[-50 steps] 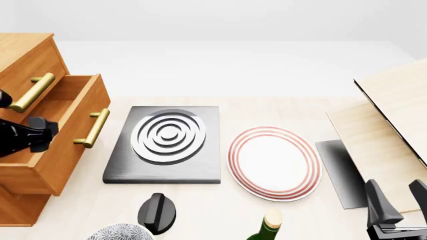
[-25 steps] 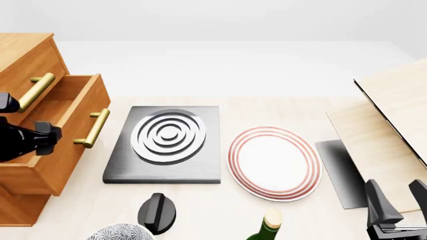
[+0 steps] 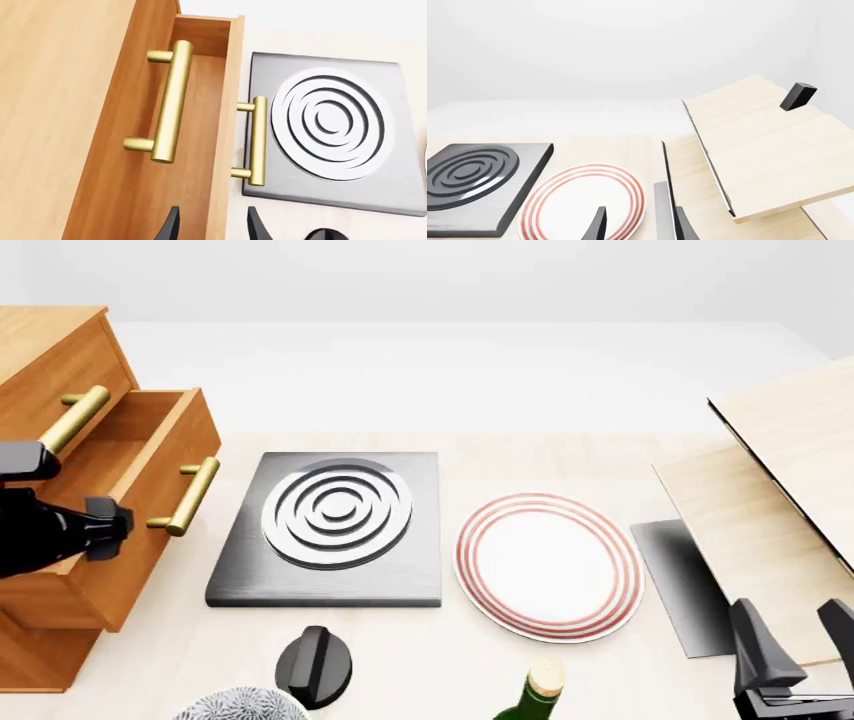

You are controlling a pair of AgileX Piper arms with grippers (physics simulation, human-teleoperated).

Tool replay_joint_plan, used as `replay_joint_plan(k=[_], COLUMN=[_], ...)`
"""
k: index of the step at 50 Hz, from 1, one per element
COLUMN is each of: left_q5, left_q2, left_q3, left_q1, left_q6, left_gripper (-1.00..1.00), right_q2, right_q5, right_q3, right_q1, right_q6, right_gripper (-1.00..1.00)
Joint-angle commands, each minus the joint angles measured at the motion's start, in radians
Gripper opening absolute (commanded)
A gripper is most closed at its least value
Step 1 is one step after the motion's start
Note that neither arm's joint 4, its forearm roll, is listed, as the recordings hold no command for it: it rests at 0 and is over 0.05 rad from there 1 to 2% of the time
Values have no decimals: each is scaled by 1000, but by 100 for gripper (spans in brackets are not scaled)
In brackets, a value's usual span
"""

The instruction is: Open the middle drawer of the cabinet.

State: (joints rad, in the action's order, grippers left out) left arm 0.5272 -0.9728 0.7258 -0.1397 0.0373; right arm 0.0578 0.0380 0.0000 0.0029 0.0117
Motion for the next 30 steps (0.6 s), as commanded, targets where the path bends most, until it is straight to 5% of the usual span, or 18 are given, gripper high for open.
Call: replay_joint_plan(k=[1, 30], left_q5=[-26, -45], left_q2=[-21, -75], left_q3=[-22, -46], left_q1=[-5, 27], left_q6=[-9, -37], left_gripper=[100, 100], right_q2=[-12, -12], right_q5=[-8, -8], right_q3=[0, 0], right_q1=[0, 1], right_q6=[-3, -3], right_gripper=[100, 100])
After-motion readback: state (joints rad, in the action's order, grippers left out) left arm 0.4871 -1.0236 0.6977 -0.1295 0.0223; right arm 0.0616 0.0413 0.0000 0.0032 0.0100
